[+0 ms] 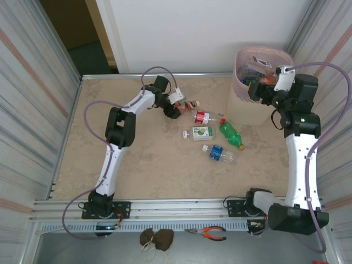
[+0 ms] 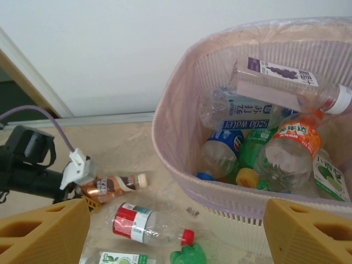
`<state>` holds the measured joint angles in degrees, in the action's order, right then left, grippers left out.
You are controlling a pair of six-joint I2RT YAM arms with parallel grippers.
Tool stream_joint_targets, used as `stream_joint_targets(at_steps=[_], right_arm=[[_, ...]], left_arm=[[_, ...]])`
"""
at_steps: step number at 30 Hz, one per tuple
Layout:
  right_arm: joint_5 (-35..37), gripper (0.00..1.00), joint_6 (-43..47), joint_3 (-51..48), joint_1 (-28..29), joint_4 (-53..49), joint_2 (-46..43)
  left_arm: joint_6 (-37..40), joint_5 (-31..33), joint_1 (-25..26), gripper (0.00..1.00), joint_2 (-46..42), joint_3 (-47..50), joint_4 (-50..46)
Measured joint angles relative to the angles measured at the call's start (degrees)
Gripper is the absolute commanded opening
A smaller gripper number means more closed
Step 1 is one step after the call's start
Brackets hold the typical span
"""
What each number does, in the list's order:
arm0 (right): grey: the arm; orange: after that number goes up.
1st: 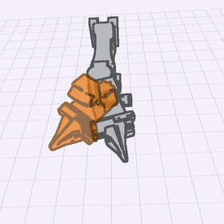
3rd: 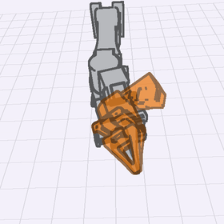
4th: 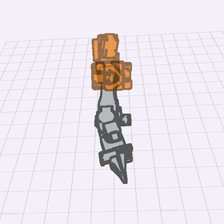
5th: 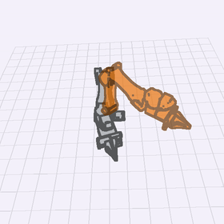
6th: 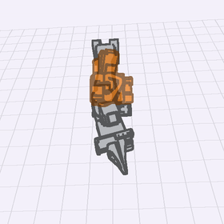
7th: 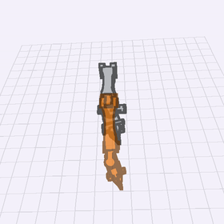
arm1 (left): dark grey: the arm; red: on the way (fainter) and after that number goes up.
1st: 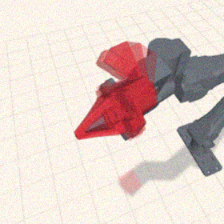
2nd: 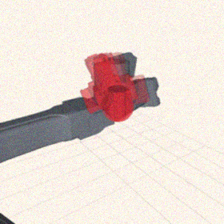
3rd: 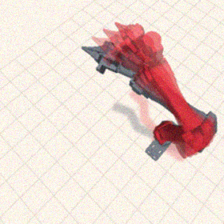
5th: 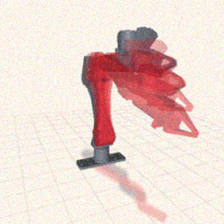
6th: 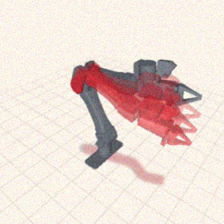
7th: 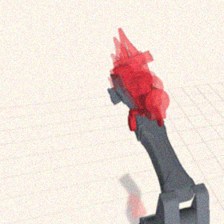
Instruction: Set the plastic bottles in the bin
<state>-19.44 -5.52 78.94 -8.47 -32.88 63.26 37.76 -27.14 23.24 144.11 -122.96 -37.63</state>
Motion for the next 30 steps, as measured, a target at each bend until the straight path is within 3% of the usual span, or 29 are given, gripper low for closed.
stream_joint_targets(at_steps=[10, 20, 30], right_arm=[[-0.35, 0.81, -0.04, -0.63, 1.49, 0.90, -0.48], [-1.44, 0.81, -1.42, -1.70, 7.87, 2.38, -0.74], [-5.60, 0.80, -7.85, -5.75, 14.03, 9.38, -0.72]], left_arm=[[-2.08, 1.97, 0.00, 0.52, -5.11, 6.64, 0.76], [-11.34, 3.23, 0.00, 0.49, -17.07, 17.22, 8.33], [-21.73, -4.04, 0.00, 0.49, -31.69, 31.08, 21.27]])
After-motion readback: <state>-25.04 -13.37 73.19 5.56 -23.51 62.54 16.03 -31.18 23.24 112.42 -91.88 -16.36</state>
